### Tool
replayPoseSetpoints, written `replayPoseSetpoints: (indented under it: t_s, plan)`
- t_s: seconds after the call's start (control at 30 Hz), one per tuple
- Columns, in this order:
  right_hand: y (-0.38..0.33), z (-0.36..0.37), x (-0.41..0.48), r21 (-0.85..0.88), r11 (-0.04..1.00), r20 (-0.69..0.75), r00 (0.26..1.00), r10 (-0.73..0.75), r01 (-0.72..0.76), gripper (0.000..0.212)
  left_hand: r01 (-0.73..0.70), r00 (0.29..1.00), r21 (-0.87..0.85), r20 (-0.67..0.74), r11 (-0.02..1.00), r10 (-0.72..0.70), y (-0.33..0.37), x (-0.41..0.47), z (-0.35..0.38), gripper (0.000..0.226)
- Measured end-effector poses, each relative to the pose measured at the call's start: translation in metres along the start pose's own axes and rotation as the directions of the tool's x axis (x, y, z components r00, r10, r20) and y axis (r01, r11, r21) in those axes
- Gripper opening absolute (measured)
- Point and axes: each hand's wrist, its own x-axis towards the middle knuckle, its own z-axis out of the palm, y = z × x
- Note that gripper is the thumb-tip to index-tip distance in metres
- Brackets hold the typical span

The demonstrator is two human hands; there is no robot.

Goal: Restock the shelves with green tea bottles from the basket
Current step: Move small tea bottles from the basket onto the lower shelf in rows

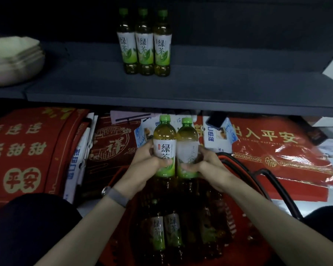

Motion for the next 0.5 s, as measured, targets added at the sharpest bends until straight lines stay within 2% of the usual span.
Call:
replayPoseSetpoints:
  t_s: [0.1,0.3,0.5]
  plan:
    - [-0.027,-0.011,0.010,0.011,1.000,-0.028,0.999,-0.027,0.027,0.063,-0.078,0.997,-0.002,0.008,0.997,0.078,0.028,0.010,0.002,0.056]
    - [-0.087,-0.037,0.037,-0.009,0.983,-0.084,0.980,-0.182,0.182,0.070,-0.251,0.968,0.015,0.019,0.968,0.251,0.088,0.042,-0.002,0.057]
    - [-0.127,-0.062,0.059,-0.040,0.931,-0.163,0.917,-0.365,0.364,0.054,-0.404,0.911,0.013,0.091,0.915,0.402,0.137,0.079,0.007,0.064]
